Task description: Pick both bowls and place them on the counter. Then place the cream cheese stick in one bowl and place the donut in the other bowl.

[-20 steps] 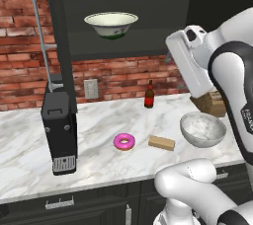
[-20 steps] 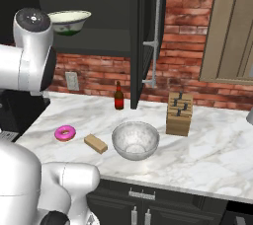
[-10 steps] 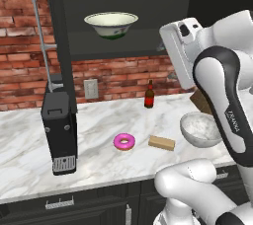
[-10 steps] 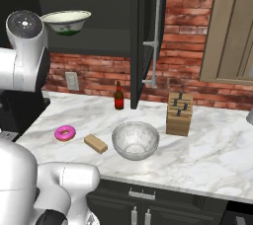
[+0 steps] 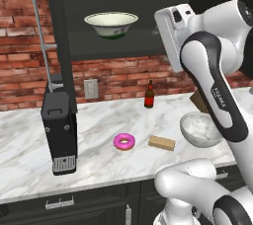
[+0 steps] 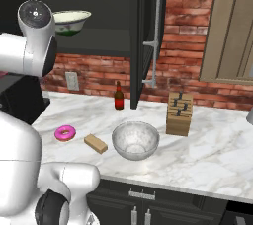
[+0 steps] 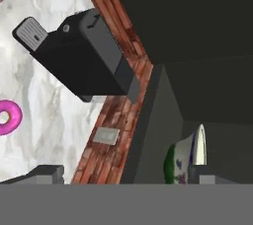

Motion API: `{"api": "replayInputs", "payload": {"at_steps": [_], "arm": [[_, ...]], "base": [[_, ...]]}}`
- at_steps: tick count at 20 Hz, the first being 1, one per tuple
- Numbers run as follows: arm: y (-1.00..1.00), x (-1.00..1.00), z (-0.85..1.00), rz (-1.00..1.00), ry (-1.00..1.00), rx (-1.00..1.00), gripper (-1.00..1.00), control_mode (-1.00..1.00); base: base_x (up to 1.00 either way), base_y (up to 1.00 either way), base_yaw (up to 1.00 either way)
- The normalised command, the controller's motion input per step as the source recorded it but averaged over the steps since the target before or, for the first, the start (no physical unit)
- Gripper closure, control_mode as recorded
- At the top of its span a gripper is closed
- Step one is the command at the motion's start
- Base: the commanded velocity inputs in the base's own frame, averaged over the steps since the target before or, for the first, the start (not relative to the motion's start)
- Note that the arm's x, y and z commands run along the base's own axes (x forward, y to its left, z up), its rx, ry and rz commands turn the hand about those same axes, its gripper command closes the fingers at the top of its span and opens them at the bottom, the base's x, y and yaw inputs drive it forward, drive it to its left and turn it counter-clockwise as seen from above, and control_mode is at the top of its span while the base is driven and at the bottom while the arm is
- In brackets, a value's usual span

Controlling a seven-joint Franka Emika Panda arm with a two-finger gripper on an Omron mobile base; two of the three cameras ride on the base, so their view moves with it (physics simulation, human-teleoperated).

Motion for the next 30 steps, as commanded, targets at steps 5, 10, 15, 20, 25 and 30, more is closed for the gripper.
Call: {"api": "replayInputs", "payload": {"at_steps": [5,10,15,20,25,30], "arm": [[0.00,0.44,0.10,0.00,-0.01,0.00,-1.00,-1.00],[0.00,0.37,0.00,0.00,-0.04,0.00,-1.00,-1.00],[0.01,0.35,0.00,0.00,-0.06,0.00,-1.00,-1.00],[0.13,0.36,0.00,0.00,-0.01,0.00,-1.00,-1.00],[0.18,0.38,0.00,0.00,0.00,0.00,-1.00,-1.00],[0.01,0.17,0.00,-0.01,0.00,0.01,-1.00,-1.00]], "base": [[0.00,0.00,0.00],[0.00,0.00,0.00],[0.00,0.00,0.00],[0.00,0.00,0.00],[0.00,0.00,0.00],[0.00,0.00,0.00]]}}
